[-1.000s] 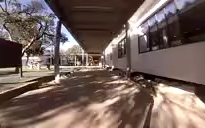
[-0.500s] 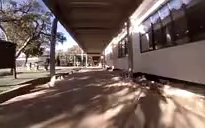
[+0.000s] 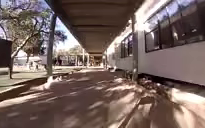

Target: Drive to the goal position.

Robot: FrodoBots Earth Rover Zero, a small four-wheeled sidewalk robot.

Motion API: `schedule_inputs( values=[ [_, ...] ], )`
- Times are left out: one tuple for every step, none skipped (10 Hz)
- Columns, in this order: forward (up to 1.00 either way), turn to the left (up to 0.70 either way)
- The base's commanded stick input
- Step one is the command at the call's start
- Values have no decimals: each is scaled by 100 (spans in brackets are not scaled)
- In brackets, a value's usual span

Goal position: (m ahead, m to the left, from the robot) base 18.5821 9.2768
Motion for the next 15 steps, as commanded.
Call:
schedule_inputs(
  values=[
    [70, 0],
    [70, 0],
    [70, 0],
    [70, 0],
    [70, 0],
    [70, 0],
    [70, 0],
    [70, 0],
    [70, 0],
    [70, 0],
    [70, 0],
    [70, 0],
    [70, 0],
    [70, 0],
    [70, 0]
  ],
)
